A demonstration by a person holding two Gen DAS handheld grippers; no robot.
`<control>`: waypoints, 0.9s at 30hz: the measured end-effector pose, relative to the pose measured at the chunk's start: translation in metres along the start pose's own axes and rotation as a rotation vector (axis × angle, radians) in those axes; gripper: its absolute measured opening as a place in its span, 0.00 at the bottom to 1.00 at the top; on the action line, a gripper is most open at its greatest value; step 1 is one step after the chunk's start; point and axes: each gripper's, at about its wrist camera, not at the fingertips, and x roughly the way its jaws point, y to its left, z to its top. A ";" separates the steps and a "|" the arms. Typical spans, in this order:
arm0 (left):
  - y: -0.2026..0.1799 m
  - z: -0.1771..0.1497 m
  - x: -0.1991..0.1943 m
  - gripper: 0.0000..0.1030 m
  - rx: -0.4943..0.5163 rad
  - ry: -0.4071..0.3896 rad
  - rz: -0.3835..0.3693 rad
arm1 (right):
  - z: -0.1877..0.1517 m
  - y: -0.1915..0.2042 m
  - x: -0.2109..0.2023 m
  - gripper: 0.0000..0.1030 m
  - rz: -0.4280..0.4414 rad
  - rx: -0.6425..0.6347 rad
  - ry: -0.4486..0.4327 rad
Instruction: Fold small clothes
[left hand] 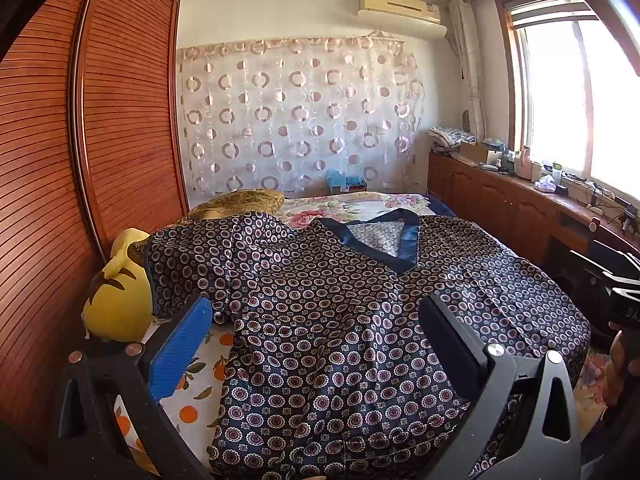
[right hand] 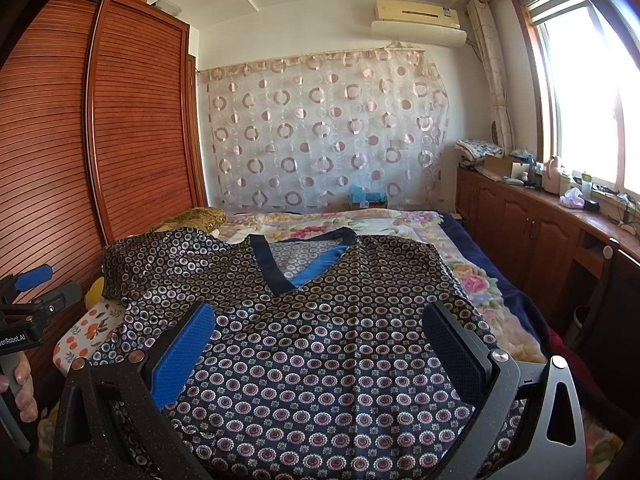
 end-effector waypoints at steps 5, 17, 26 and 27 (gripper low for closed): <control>0.000 0.000 0.000 1.00 0.000 -0.001 0.000 | -0.001 0.000 0.000 1.00 0.001 0.002 0.000; 0.000 0.001 -0.001 1.00 -0.002 -0.004 -0.002 | 0.000 0.000 0.000 1.00 0.003 0.002 0.000; -0.001 0.002 -0.002 1.00 -0.002 -0.005 -0.001 | -0.001 0.000 -0.001 1.00 0.003 0.002 0.000; -0.001 0.001 -0.002 1.00 -0.002 -0.005 -0.002 | -0.001 0.000 -0.001 1.00 0.004 0.003 0.000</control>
